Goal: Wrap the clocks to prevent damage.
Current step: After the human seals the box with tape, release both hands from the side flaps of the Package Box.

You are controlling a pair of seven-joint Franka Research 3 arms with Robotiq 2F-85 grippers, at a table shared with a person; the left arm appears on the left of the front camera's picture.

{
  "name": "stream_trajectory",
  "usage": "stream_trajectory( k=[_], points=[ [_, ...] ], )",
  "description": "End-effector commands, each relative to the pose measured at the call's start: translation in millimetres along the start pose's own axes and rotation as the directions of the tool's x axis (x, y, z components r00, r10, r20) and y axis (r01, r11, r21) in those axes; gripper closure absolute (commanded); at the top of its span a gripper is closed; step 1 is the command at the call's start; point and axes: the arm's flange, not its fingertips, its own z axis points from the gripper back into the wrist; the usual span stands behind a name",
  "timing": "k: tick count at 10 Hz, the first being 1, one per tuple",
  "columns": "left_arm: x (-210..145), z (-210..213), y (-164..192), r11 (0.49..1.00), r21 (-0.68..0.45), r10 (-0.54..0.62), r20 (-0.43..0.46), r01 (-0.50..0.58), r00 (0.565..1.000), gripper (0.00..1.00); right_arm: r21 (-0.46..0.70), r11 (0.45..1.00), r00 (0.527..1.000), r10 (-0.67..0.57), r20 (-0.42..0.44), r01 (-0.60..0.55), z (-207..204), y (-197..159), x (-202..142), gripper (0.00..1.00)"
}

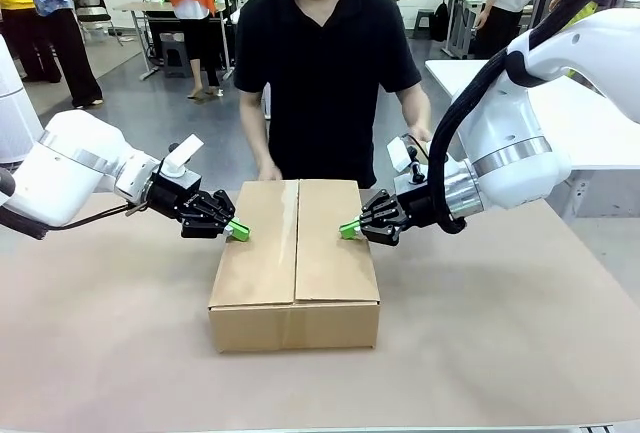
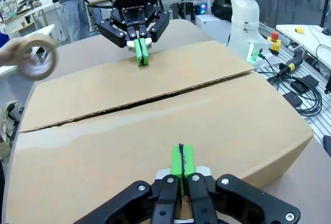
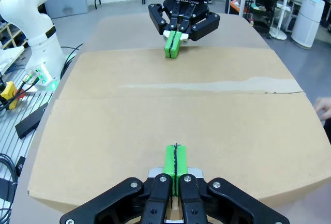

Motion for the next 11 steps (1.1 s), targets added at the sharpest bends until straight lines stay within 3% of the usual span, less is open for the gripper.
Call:
stream_trajectory(
  k=[1, 11],
  points=[
    [-1.7, -0.9, 0.3, 1.000, 0.002, 0.002, -0.006, -0.002, 1.000, 1.00, -0.001, 1.000, 1.000, -0.013, -0.007, 0.013, -1.9, 0.3, -2.1, 0.99],
    [-1.7, -0.9, 0.3, 1.000, 0.002, 0.002, -0.006, -0.002, 1.000, 1.00, -0.001, 1.000, 1.000, -0.013, -0.007, 0.013, -1.9, 0.3, -2.1, 0.99]
  ],
)
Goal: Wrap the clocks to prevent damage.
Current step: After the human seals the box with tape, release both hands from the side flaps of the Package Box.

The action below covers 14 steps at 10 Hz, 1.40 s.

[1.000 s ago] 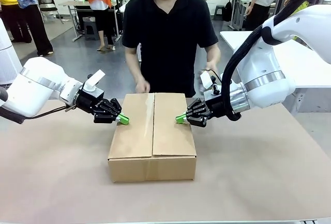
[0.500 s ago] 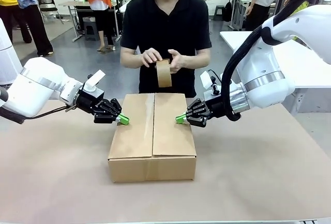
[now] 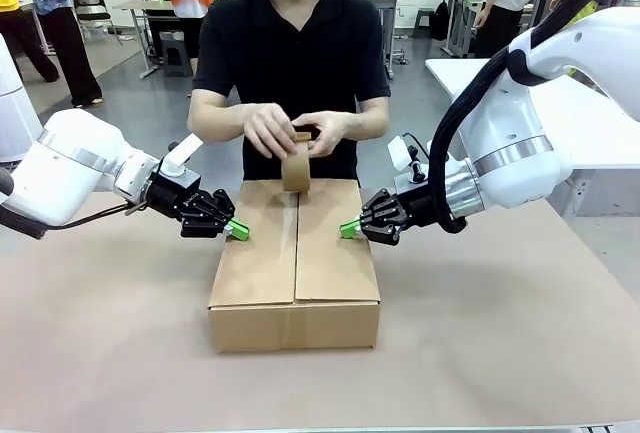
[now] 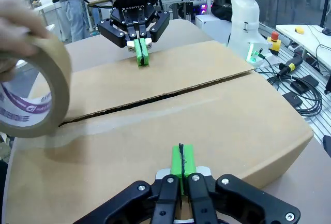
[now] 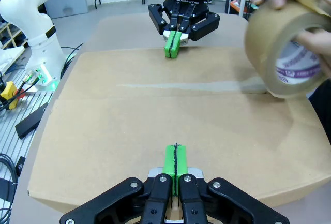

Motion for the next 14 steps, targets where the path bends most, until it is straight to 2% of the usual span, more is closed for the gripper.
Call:
stream_trajectory(
  k=[1, 14],
  points=[
    [-1.7, -0.9, 0.3, 1.000, 0.002, 0.002, -0.006, -0.002, 1.000, 1.00, -0.001, 1.000, 1.000, -0.013, -0.007, 0.013, -1.9, 0.3, -2.1, 0.99],
    [-1.7, -0.9, 0.3, 1.000, 0.002, 0.002, -0.006, -0.002, 1.000, 1.00, -0.001, 1.000, 1.000, -0.013, -0.007, 0.013, -1.9, 0.3, -2.1, 0.99]
  ],
)
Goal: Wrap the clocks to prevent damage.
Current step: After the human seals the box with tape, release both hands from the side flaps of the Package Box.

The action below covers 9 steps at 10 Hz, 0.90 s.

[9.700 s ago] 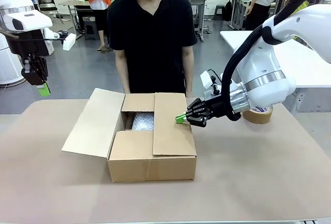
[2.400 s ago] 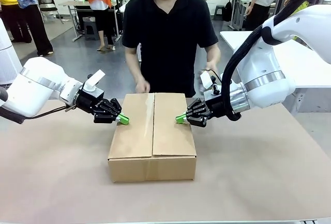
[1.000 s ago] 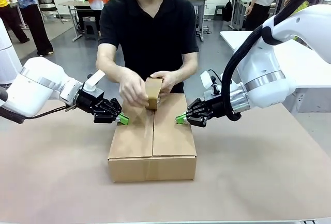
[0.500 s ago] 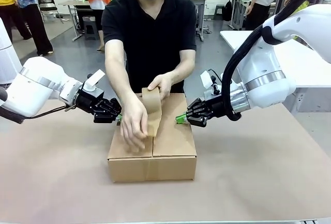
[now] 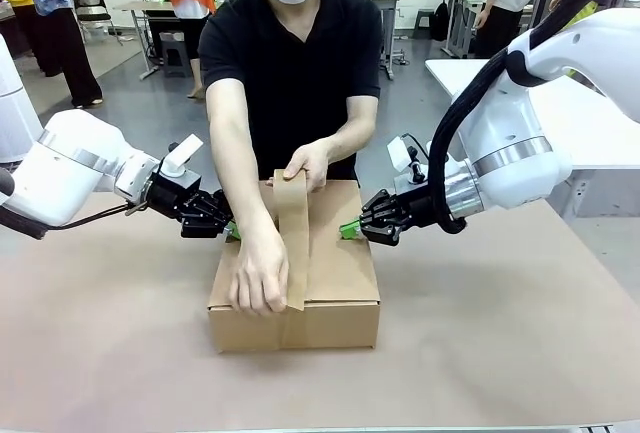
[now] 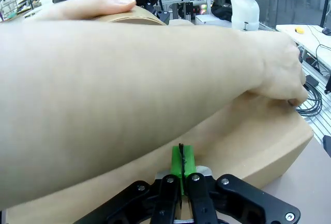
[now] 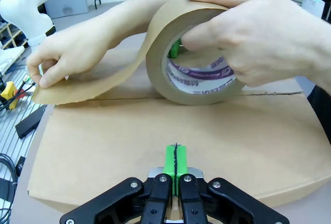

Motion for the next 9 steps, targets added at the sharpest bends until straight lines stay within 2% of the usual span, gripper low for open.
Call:
stream_trajectory(
  k=[1, 9],
  points=[
    [-1.6, -0.9, 0.3, 1.000, 0.002, 0.002, -0.006, -0.002, 1.000, 1.00, -0.002, 1.000, 1.000, -0.012, -0.007, 0.012, -1.7, 0.3, -1.7, 0.99],
    [-1.6, -0.9, 0.3, 1.000, 0.002, 0.002, -0.006, -0.002, 1.000, 1.00, -0.002, 1.000, 1.000, -0.012, -0.007, 0.012, -1.7, 0.3, -1.7, 0.99]
  ],
)
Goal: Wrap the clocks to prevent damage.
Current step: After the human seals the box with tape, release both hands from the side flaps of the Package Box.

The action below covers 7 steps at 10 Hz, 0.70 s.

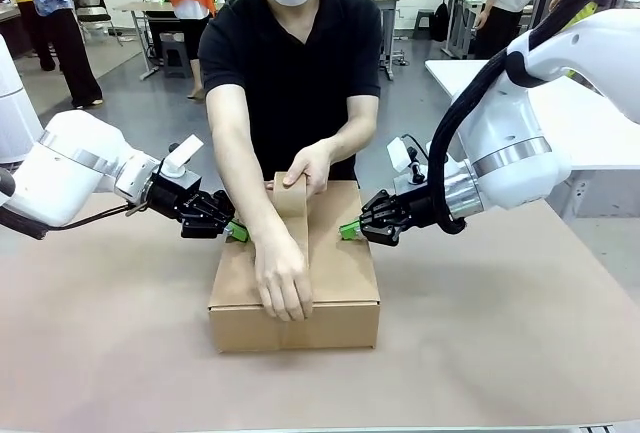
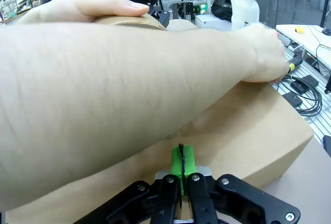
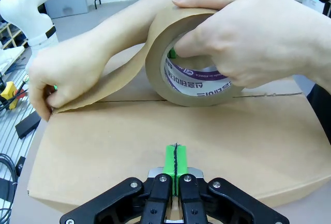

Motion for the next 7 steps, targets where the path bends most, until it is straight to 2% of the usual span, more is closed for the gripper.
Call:
stream_trajectory(
  k=[1, 7],
  points=[
    [-1.5, -0.8, 0.3, 1.000, 0.002, 0.001, -0.006, -0.001, 1.000, 1.00, -0.002, 1.000, 1.000, -0.012, -0.007, 0.012, -1.7, 0.3, -1.7, 0.99],
    [-1.5, -0.8, 0.3, 1.000, 0.002, 0.001, -0.006, -0.001, 1.000, 1.00, -0.002, 1.000, 1.000, -0.012, -0.007, 0.012, -1.7, 0.3, -1.7, 0.99]
  ],
)
